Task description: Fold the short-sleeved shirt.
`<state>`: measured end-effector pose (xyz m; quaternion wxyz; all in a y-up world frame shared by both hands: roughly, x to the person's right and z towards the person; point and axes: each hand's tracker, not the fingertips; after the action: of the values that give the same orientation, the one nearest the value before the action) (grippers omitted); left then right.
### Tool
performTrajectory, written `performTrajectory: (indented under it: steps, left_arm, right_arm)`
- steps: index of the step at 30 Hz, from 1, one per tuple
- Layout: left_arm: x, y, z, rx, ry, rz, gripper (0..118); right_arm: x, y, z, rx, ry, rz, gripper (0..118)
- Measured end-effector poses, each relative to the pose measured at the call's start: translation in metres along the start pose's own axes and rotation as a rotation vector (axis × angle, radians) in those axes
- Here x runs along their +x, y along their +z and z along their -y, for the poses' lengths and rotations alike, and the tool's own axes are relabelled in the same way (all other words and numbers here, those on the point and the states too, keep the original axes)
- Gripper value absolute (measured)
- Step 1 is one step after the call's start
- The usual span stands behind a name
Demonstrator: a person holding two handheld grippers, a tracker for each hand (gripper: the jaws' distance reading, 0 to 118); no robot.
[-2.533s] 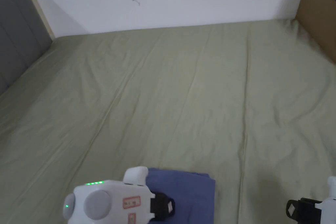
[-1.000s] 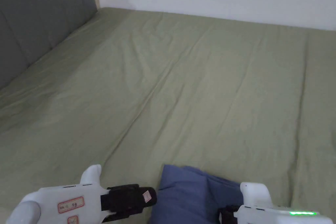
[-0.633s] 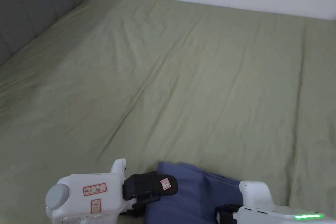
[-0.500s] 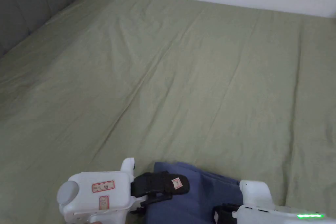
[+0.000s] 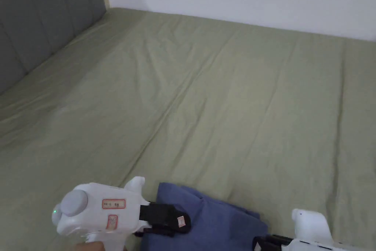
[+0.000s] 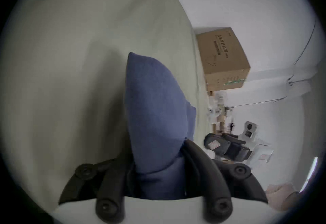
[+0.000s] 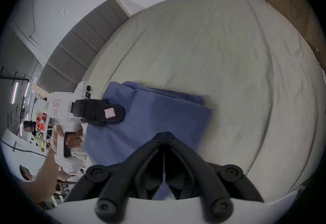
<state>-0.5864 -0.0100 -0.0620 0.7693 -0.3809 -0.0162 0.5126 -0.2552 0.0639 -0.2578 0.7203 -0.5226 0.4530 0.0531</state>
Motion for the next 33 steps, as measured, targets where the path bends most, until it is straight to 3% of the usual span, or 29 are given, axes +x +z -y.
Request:
performTrajectory:
  steps: [11,13,15,16,19,20,22,24,26,30,31,33]
  left_arm:
    - [-0.043,0.144,-0.094,0.05,-0.165,-0.749,21]
    - [-0.045,0.152,-0.104,-0.016,-0.316,-0.962,21]
    - [-0.058,0.157,-0.113,-0.002,-0.369,-1.109,21]
    - [-0.066,0.162,-0.117,0.015,-0.366,-1.123,26]
    - [-0.078,0.166,-0.122,0.028,-0.36,-1.246,104]
    - [-0.078,0.165,-0.121,0.04,-0.369,-1.317,116]
    - [-0.077,0.173,-0.123,0.106,-0.383,-1.313,115]
    - [-0.072,0.18,-0.121,0.161,-0.283,-1.263,115]
    - [-0.063,0.187,-0.118,0.25,-0.199,-1.189,115]
    - [-0.026,0.194,-0.099,0.346,-0.17,-0.986,108]
    - [-0.013,0.194,-0.091,0.37,-0.182,-0.935,94]
    - [0.012,0.186,-0.076,0.379,-0.198,-0.849,19]
  right_arm:
    - [0.002,-0.016,-0.007,-0.01,-0.025,0.026,0]
    - [0.002,-0.021,-0.01,-0.02,-0.029,0.027,0]
    - [0.002,-0.026,-0.012,-0.03,-0.032,0.027,0]
    - [0.003,-0.03,-0.013,-0.035,-0.034,0.034,0]
    - [0.005,-0.037,-0.016,-0.051,-0.035,0.045,0]
    - [0.005,-0.039,-0.016,-0.055,-0.037,0.046,0]
    - [0.006,-0.042,-0.017,-0.062,-0.038,0.045,0]
    - [0.007,-0.044,-0.018,-0.069,-0.039,0.046,0]
    - [0.007,-0.044,-0.017,-0.072,-0.039,0.042,0]
    - [0.01,-0.037,-0.014,-0.064,-0.039,0.031,0]
    - [0.011,-0.034,-0.013,-0.06,-0.039,0.027,0]
    - [0.014,-0.027,-0.01,-0.049,-0.043,0.026,0]
